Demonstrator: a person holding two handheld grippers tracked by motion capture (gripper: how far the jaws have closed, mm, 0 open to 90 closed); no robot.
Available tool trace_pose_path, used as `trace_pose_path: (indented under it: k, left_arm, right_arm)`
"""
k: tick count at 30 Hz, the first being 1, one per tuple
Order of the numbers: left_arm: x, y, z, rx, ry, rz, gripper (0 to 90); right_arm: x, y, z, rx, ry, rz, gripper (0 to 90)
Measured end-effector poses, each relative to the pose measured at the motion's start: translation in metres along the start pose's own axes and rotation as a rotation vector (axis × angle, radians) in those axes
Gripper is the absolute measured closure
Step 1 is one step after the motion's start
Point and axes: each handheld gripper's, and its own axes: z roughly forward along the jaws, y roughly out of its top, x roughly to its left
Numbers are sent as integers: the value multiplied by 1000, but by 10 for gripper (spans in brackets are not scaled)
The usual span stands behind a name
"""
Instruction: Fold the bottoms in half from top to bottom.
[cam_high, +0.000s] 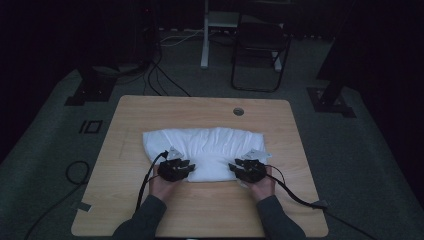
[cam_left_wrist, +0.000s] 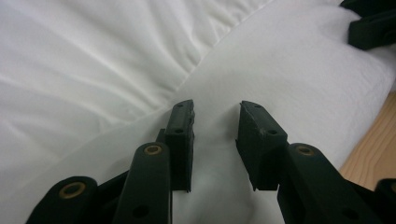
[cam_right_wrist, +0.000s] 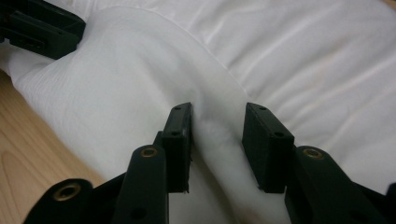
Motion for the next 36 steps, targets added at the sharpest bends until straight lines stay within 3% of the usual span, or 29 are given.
trace_pose_path:
  k: [2,3,6,12,16,21,32,36]
  left_arm:
    - [3,-6,-3,-7,3,-2,664]
    - [4,-8,-6,-12,9,-4,672]
    - [11,-14,-18,-45,44,-21,689]
    - [27,-18,-34,-111,258,-44,654]
    - [35,-24,-20,-59,218,-62,640]
    - [45,-26,-19,-67,162,-113,642]
    - [36,-33,-28,-44,145,-162,646]
    - [31,-38,-33,-38,144,-160,646]
  right_arm:
    - [-2,-3,-2,2,-4,2,655]
    - [-7,-8,-7,7,-29,29,680]
    - [-14,-15,-13,21,-78,47,719]
    - [-24,-25,-12,49,-85,91,721]
    - [-22,-26,-6,62,-87,83,698]
    - [-24,-28,-4,48,-75,88,692]
    - [-19,-30,-6,61,-60,93,701]
    - [-15,-33,-11,69,-42,86,701]
